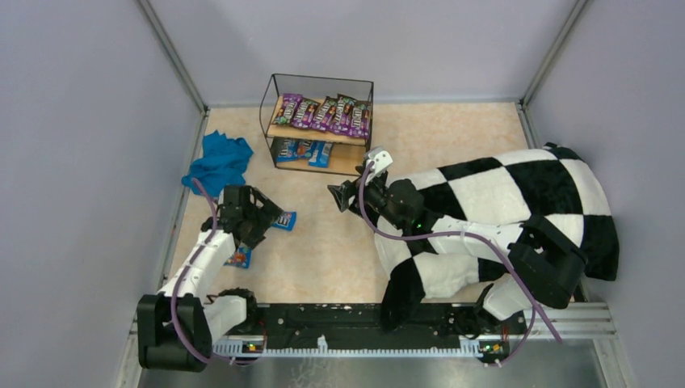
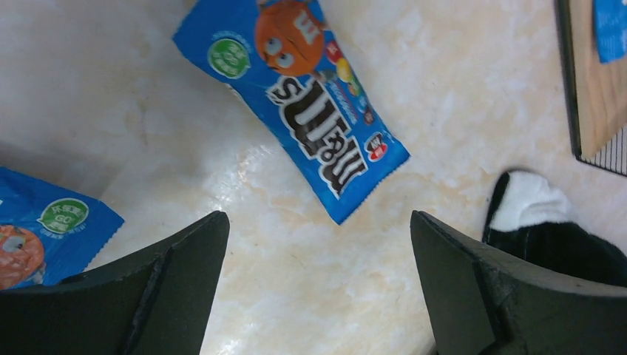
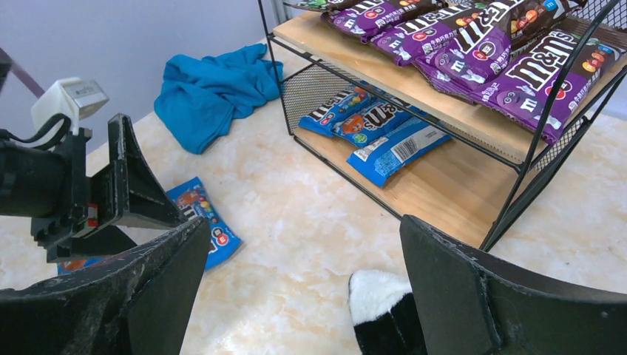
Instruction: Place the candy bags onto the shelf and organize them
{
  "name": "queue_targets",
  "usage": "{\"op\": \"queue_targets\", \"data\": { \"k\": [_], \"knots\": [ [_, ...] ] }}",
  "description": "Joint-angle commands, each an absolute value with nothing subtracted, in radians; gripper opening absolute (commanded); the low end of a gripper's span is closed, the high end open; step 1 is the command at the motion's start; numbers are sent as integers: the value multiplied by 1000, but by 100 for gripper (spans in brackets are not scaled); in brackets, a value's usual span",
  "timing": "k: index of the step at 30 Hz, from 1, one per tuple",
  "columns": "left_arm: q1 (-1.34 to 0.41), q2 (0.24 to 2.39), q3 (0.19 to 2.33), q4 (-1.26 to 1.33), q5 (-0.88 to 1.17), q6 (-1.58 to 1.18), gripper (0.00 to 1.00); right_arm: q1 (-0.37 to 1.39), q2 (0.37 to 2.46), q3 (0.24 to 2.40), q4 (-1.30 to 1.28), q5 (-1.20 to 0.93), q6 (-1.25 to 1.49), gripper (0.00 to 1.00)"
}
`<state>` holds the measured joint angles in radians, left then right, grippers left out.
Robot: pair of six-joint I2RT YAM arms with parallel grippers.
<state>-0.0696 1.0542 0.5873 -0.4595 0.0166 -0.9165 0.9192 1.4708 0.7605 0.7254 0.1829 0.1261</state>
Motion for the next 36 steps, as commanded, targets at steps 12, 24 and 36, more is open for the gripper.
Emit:
{"op": "queue_targets", "data": {
  "k": [12, 24, 36],
  "knots": [
    [61, 1463, 793, -111, 234, -641, 98, 911, 1479, 793, 751, 172, 123, 99],
    [-53, 1464, 864, -255, 153, -543, 99, 911, 1490, 807, 737, 172, 124, 99],
    [116, 1142, 642, -421, 244, -625, 92, 910, 1499, 813, 735, 153, 140, 99]
  ]
}}
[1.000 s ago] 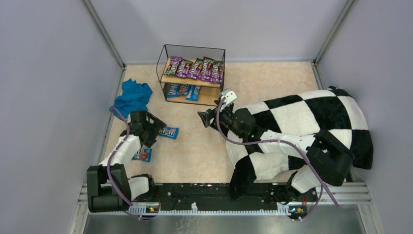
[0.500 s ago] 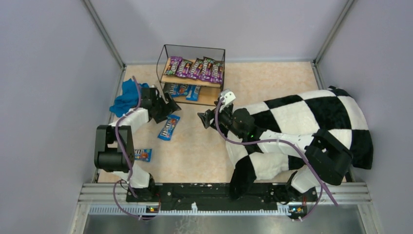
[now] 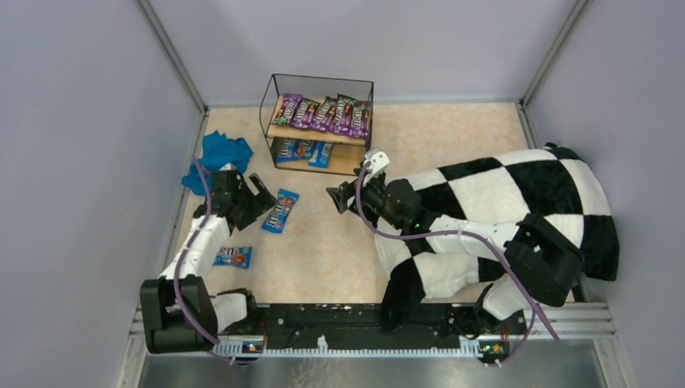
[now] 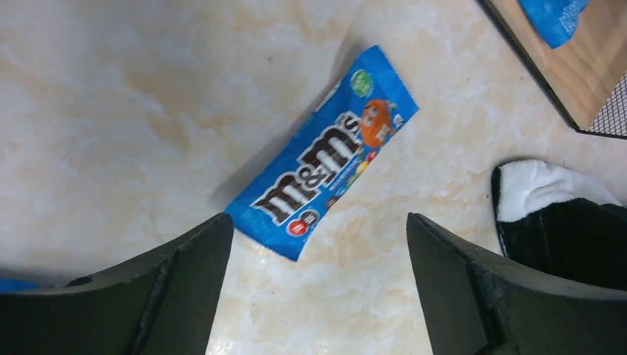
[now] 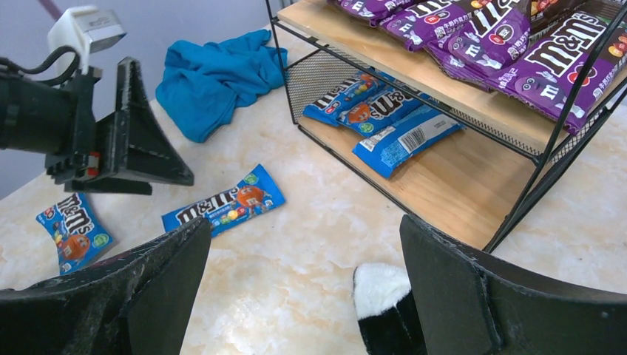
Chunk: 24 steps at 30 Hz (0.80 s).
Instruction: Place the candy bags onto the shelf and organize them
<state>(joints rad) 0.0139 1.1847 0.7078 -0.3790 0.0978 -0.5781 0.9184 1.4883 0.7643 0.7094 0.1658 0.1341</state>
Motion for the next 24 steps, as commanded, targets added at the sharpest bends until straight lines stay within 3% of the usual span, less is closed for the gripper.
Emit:
{"op": "queue_targets", "data": {
  "k": [1, 7, 16, 24],
  "knots": [
    [156, 1122, 606, -406, 298, -656, 90, 910, 1498, 813, 734, 155, 140, 99],
    [224, 993, 396, -207, 433, -913, 72, 910, 1498, 807, 738, 151, 145, 99],
    [226, 1064, 323, -44, 401, -1001, 50, 910, 1496, 807, 737, 155, 142, 99],
    [227, 1108, 298, -21, 413, -1017, 42, 911, 1498, 810, 739, 152, 142, 99]
  ]
}}
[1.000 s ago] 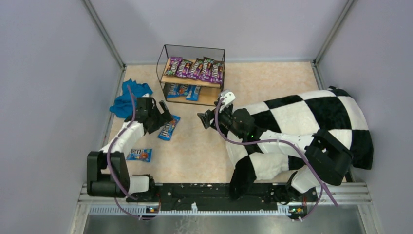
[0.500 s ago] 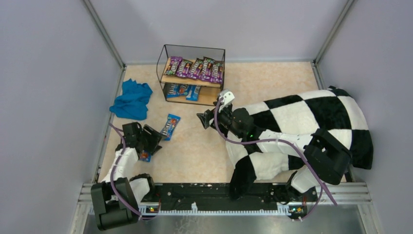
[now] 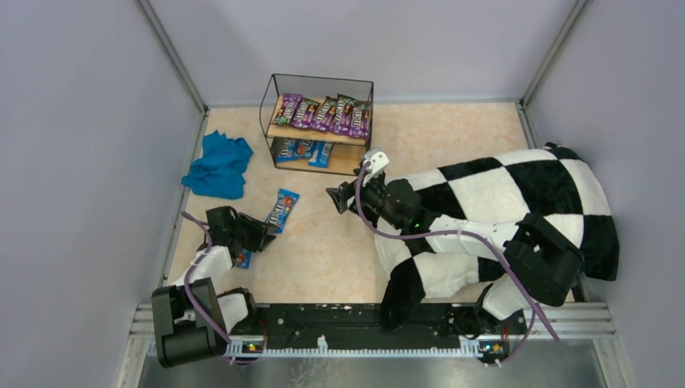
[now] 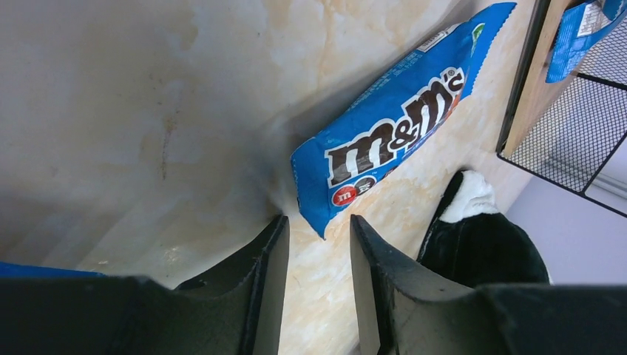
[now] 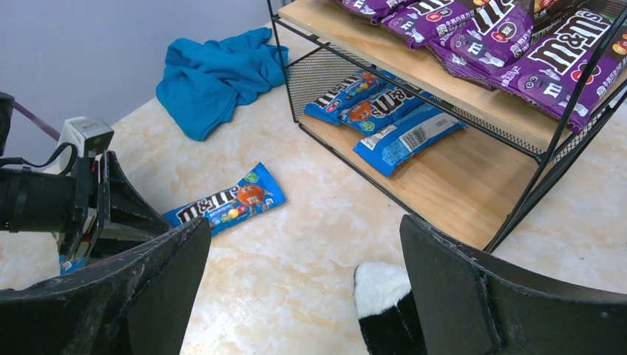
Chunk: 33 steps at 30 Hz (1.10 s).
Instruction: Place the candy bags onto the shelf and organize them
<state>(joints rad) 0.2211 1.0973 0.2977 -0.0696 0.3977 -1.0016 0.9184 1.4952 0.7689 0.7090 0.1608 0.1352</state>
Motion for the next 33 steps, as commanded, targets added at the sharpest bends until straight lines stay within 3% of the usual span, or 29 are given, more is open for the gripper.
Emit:
{"op": "queue_targets", "data": {
  "k": [1, 4, 17, 26, 33],
  "knots": [
    [226, 1107, 301, -31, 416, -1012, 42, 911, 1499, 810, 740, 150, 144, 99],
    [227, 1096, 317, -81, 397, -981, 46, 911, 1505, 811, 740, 144, 146, 99],
    [258, 1097, 390, -186, 295, -820, 87, 911, 1502, 811, 719, 154, 134, 99],
    [293, 1164, 369, -125, 355, -784, 92, 910, 1500, 811, 718, 158, 129, 99],
    [294, 1297, 337, 14, 467, -810, 78, 910, 1488, 809, 715, 170, 121, 99]
  ]
}}
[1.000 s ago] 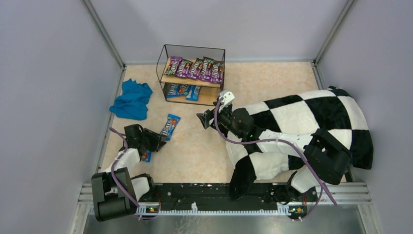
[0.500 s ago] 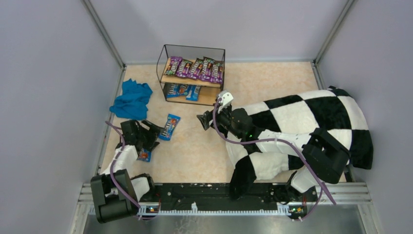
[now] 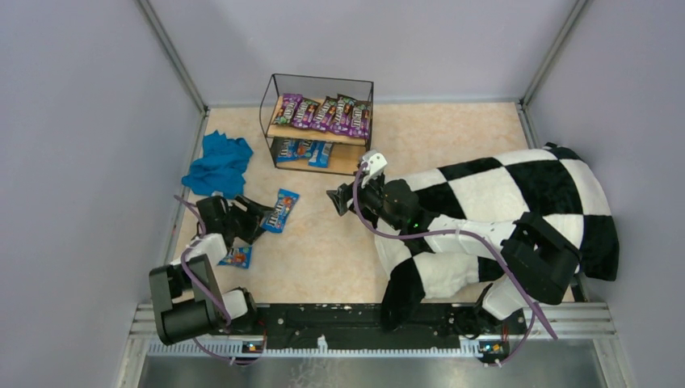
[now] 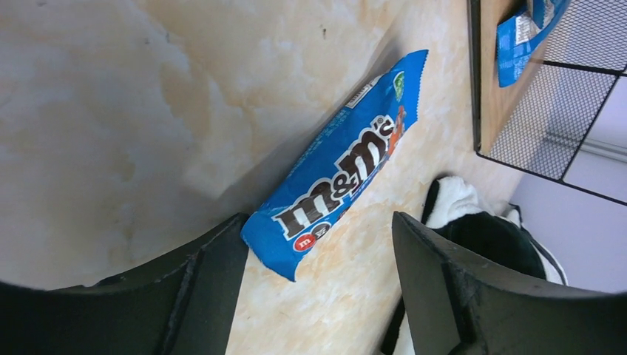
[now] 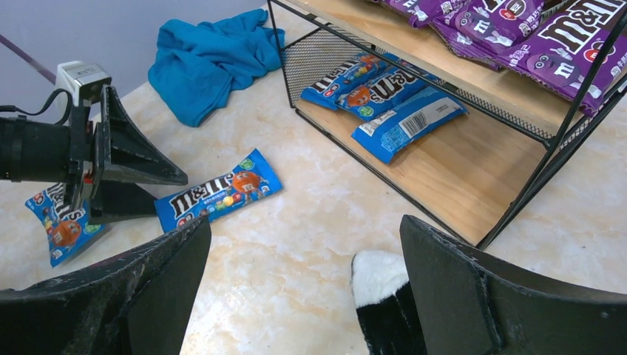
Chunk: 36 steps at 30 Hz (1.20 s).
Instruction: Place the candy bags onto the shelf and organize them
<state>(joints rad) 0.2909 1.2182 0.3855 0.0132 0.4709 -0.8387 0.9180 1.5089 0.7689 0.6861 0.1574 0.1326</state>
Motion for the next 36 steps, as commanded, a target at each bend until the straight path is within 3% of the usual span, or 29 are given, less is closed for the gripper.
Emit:
{"op": "queue_targets", "data": {
  "k": [1, 22, 27, 31, 36],
  "knots": [
    [294, 1301, 332, 32, 467, -811, 76, 910, 1486, 807, 719, 168, 122, 99],
    [294, 1460, 290, 344, 569, -856, 42, 910, 1494, 811, 720, 157, 126, 99],
    [294, 1460, 303, 346, 576, -839, 23, 911, 1493, 811, 717, 162, 121, 99],
    [293, 1429, 319, 315, 595, -819, 2, 910, 1493, 811, 721, 161, 123, 99],
    [289, 1377, 316, 353, 695, -803, 0, 910, 1493, 810, 722, 162, 124, 99]
  ]
}}
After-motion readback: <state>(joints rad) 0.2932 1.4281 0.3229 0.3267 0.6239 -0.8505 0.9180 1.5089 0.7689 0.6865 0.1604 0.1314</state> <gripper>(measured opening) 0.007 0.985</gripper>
